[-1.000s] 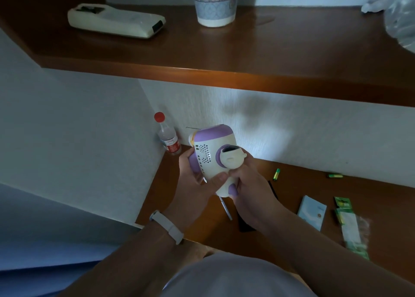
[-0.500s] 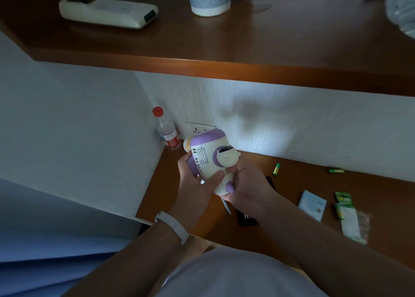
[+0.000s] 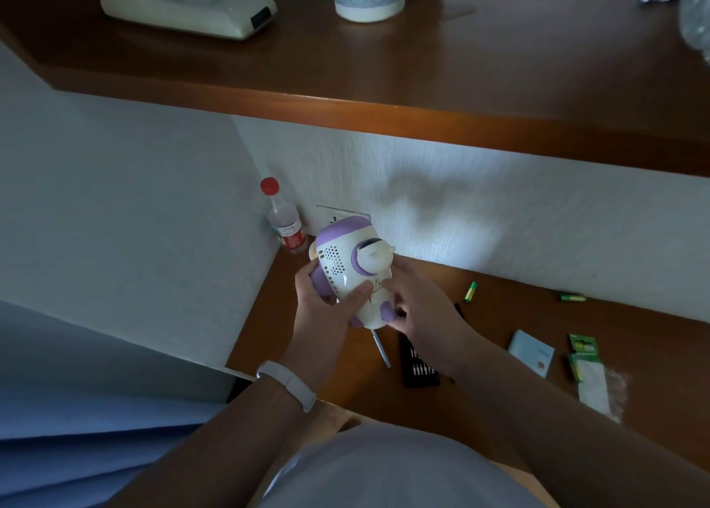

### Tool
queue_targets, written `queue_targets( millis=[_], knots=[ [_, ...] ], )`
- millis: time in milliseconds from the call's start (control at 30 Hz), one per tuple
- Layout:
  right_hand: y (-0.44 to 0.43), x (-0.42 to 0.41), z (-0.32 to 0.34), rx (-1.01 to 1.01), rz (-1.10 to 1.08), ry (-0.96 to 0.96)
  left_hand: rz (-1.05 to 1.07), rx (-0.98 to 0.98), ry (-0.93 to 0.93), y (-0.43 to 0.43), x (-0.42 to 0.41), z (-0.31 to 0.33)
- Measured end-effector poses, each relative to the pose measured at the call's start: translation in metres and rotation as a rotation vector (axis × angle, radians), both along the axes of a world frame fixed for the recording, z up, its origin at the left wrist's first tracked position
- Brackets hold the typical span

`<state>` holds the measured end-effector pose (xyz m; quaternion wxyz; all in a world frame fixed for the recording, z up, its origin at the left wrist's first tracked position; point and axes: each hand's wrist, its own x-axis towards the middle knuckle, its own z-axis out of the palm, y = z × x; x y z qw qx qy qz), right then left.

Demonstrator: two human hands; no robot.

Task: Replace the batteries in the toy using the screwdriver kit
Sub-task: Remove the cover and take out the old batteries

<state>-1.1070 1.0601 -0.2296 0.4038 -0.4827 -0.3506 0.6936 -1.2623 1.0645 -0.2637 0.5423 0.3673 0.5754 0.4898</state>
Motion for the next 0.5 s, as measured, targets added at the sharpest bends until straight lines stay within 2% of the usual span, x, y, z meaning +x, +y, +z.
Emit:
queue_targets(
  millis=[67, 200, 300, 500],
  knots=[
    [-0.002, 0.0, -0.002, 0.114, 0.013, -0.273, 0.015, 0.0, 0.005, 0.002, -0.001, 0.003],
    [-0.006, 0.0, -0.001, 0.366, -0.005, -0.581, 0.04, 0.007, 0.012, 0.007, -0.003, 0.008],
    [-0.01, -0.002, 0.002, 0.462, -0.044, -0.699, 0.053, 0.038, 0.035, 0.009, -0.004, 0.009],
    [-0.012, -0.009, 0.005, 0.482, -0.148, -0.796, 0.082, 0.099, 0.033, 0.008, -0.002, 0.014]
  ],
)
